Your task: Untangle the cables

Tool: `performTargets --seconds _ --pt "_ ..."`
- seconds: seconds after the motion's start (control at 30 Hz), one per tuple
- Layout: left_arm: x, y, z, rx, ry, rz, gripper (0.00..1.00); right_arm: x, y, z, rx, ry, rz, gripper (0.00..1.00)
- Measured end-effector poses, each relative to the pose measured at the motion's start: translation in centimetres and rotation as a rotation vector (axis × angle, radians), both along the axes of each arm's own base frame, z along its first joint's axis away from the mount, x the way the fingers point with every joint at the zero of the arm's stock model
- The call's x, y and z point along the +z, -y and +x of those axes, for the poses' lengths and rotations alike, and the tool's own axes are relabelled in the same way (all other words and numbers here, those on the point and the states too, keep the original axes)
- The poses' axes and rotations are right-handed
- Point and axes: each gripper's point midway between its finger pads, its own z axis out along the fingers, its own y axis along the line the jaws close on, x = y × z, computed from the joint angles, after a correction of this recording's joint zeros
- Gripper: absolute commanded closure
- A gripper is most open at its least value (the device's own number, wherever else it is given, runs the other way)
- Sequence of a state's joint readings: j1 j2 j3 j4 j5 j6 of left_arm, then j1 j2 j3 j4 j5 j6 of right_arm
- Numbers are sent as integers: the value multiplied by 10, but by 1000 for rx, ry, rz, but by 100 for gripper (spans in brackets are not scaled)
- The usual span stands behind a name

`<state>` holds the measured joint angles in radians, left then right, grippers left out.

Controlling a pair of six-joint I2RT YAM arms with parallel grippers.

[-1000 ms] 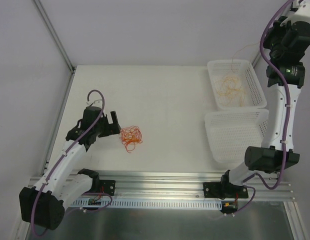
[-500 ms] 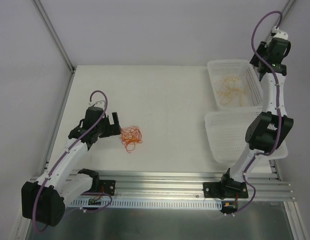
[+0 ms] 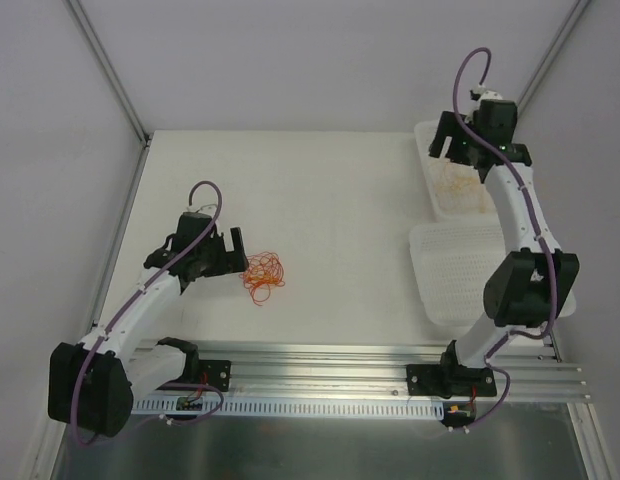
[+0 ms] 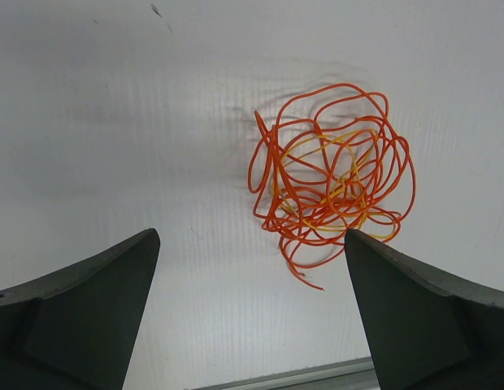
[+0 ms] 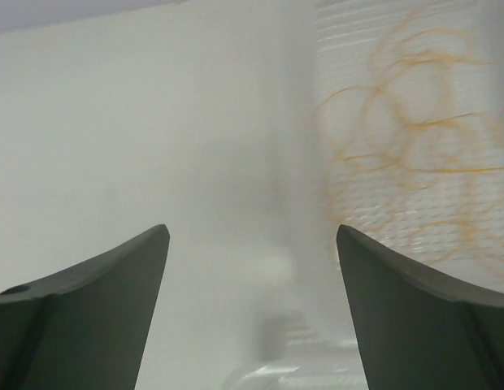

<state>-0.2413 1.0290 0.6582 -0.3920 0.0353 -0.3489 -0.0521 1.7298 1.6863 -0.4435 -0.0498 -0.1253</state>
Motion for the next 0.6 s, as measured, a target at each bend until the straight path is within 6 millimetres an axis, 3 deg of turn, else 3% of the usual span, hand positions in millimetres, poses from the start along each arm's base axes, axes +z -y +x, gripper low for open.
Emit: performTargets --seconds 0.03,0.13,0.27,0.43,0.6 --pt "-2 2 -1 -4 -11 -6 2 2 -23 -10 48 5 13 12" --pt "-9 7 -2 -16 -49 -27 6 -3 -117 -55 257 -3 90 14" --pt "-16 15 -3 -20 -94 -53 11 -47 -219 -120 495 -102 187 24" --pt "-19 24 -3 -16 -123 -71 18 -111 -295 -199 703 -284 245 33" --pt "-23 27 -4 19 -151 -92 33 -123 -357 -241 914 -298 269 43"
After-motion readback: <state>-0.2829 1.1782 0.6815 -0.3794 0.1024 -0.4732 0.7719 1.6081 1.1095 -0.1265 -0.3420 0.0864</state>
